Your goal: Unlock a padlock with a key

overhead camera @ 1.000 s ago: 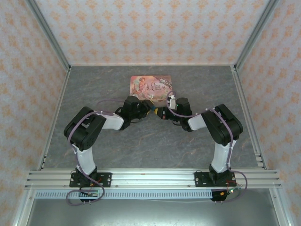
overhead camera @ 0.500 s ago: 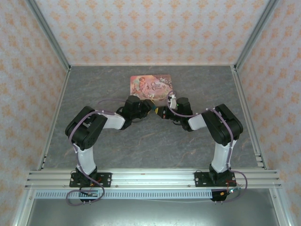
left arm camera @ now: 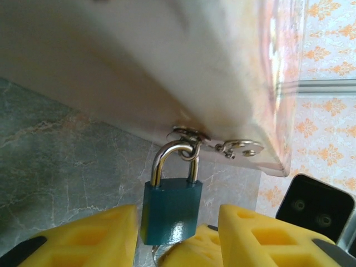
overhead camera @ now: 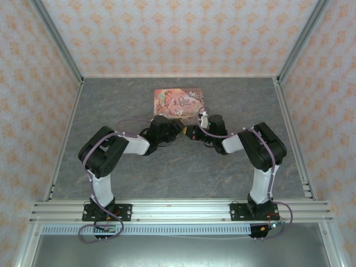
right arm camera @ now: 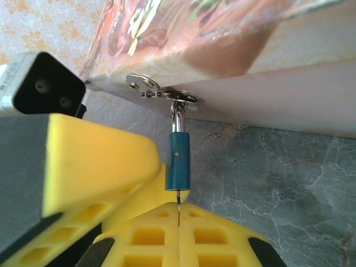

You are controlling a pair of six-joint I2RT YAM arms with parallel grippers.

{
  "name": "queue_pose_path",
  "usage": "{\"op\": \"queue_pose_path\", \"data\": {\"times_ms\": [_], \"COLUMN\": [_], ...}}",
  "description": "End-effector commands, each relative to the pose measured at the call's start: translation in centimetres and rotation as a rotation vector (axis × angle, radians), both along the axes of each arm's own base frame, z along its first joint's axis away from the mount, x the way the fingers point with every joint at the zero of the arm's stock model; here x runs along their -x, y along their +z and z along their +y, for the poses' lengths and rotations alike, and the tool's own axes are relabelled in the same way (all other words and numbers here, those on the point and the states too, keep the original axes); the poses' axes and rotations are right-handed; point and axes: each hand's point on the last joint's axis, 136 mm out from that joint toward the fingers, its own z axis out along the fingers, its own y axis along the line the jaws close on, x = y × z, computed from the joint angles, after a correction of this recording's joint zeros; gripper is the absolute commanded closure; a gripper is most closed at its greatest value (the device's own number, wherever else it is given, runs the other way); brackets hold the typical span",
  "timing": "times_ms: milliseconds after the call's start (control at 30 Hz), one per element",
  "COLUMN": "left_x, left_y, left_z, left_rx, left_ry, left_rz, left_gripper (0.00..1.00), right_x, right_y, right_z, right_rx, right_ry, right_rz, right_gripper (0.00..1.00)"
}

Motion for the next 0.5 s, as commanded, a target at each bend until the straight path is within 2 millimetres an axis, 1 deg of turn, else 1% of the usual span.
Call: {"op": "queue_pose_path", "data": {"times_ms": [0,233,400,467], "left_x": [0.43,0.18,-0.01,-0.03], "left_y": [-2.23,-2.14,-1.75,-1.92], "left_z": [-0.32,-0.2,0.11,0.51], "left_rx": [-0.005,-0.031,-0.046,-0.064], "left_ry": [0.005,0.009,0.019,0.03], "left_rz": [0.049,0.037,0.022,0.016], "left_gripper": [0.6,0.64,0.64,0.64], "right_x": [-0.97,-0.96,-0.99,-1.03], "right_y": [2.33,2.4,2.33,2.32], "right_z": [0.89,0.89,0.85,0.86], "right_rx": [-0.048,-0.049,-0.046,-0.045], "right_ry": [0.014,0.015,0.012,0.011], "right_rz": [-0.079,-0.079,-0.078,-0.078], "right_gripper": [1.0,1.0,1.0,1.0]}}
